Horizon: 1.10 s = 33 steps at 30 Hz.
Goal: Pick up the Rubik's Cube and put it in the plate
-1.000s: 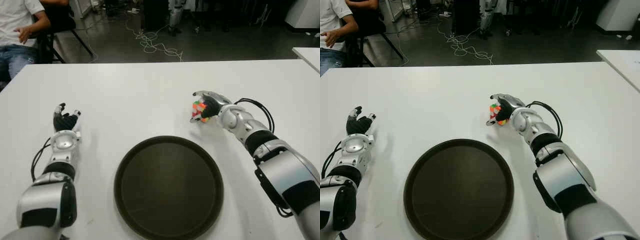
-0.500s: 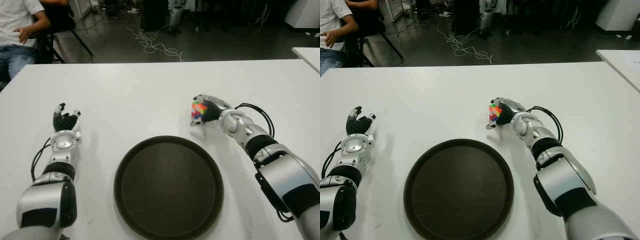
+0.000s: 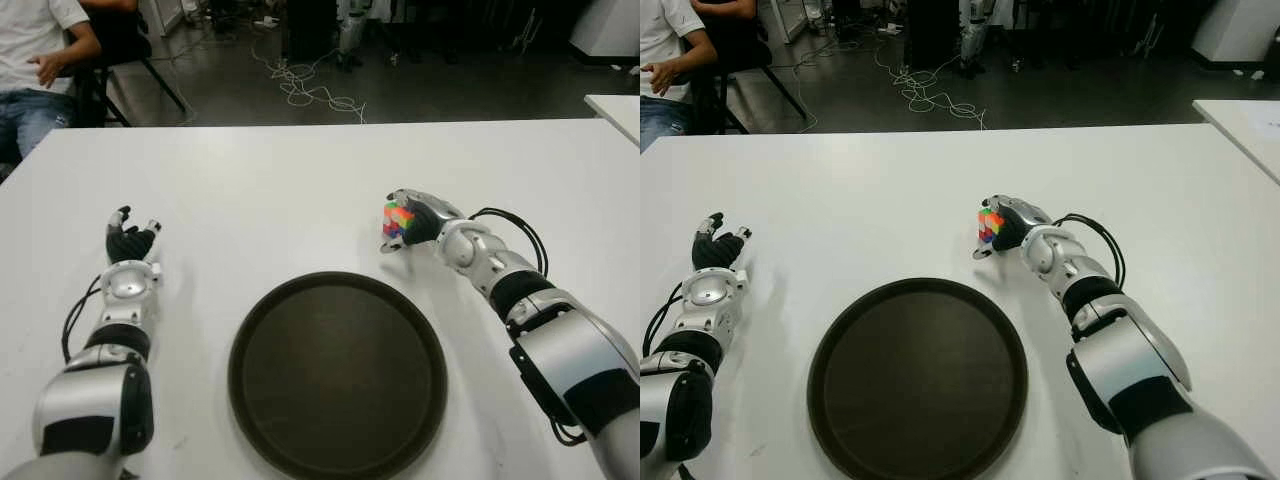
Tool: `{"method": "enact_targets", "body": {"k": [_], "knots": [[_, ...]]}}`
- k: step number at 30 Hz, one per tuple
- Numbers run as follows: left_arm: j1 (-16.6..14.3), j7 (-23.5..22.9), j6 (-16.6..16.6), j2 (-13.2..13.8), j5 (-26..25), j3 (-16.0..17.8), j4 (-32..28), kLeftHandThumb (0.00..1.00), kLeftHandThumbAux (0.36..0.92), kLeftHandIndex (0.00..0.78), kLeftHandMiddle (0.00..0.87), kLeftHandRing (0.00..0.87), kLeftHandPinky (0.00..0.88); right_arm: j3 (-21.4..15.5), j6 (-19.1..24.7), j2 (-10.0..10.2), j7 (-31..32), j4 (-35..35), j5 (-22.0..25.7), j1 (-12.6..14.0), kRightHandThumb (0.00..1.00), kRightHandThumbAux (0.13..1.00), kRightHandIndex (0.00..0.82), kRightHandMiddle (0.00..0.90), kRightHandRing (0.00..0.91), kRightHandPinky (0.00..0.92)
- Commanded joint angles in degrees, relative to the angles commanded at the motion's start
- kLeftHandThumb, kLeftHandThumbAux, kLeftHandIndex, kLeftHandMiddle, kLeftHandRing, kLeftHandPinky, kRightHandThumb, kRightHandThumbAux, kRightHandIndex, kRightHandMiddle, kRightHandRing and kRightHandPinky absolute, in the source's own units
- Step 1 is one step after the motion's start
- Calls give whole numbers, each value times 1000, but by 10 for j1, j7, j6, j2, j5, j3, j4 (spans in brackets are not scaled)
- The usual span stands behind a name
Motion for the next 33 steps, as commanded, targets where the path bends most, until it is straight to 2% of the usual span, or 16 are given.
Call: {"method": "enact_targets", "body": {"k": [6,17,33], "knots": [[1,1,-2,1,3,-2,0,88,732,29,44,71,104,1,1,-1,3,-1,-1,-1,0,709,0,0,0,0],[0,-1,0,2,3,-3,1,92,734,48,74,93,108,5,2,-3,1,-3,-6,-2,0,703,0,0,0,0],[1,1,-5,1,6,-5,0,57,731,42,70,91,109,8,6,-5,5,-8,-7,-5,0,710,0,0,0,0]]}}
